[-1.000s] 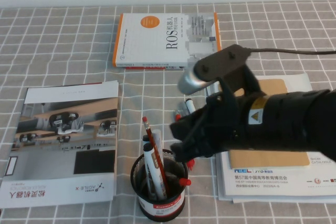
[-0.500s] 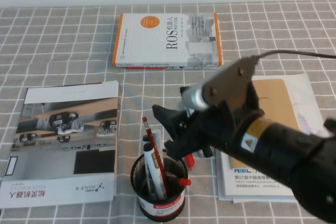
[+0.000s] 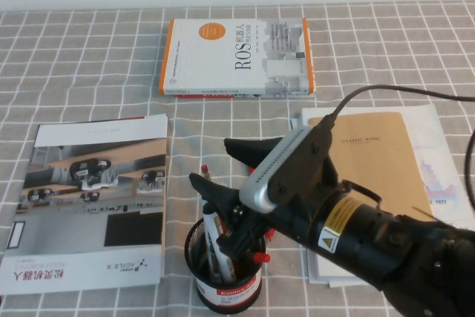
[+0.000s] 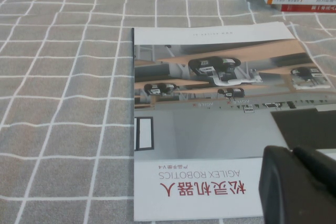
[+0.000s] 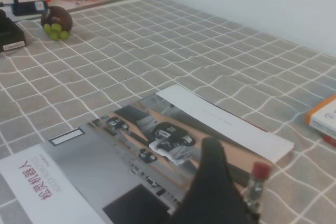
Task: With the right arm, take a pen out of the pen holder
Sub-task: 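Take a marker out of the pen holder and lay it on the table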
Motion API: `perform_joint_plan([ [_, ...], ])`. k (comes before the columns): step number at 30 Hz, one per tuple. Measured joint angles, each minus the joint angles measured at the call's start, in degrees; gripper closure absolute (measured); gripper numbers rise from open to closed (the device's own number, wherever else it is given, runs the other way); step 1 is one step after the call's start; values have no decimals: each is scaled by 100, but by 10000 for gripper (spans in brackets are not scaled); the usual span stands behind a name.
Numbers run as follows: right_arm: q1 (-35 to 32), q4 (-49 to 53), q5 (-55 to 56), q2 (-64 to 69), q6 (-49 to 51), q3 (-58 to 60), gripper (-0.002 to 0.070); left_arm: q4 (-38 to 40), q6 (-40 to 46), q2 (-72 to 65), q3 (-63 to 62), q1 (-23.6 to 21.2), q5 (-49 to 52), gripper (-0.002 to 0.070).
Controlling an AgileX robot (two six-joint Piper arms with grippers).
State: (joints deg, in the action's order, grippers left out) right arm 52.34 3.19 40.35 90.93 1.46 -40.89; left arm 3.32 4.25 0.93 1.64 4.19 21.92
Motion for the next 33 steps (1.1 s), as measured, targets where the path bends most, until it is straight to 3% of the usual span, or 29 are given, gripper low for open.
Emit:
perform_joint_plan([
  [7, 0, 0, 334, 401, 38, -39, 249, 0, 0, 0, 0, 0, 0, 678],
  [20, 0, -319, -1113, 453, 41, -769, 251, 0, 0, 0, 0, 0, 0, 678],
  [33, 0, -508, -1326, 465, 41, -804, 328, 0, 0, 0, 0, 0, 0, 678],
])
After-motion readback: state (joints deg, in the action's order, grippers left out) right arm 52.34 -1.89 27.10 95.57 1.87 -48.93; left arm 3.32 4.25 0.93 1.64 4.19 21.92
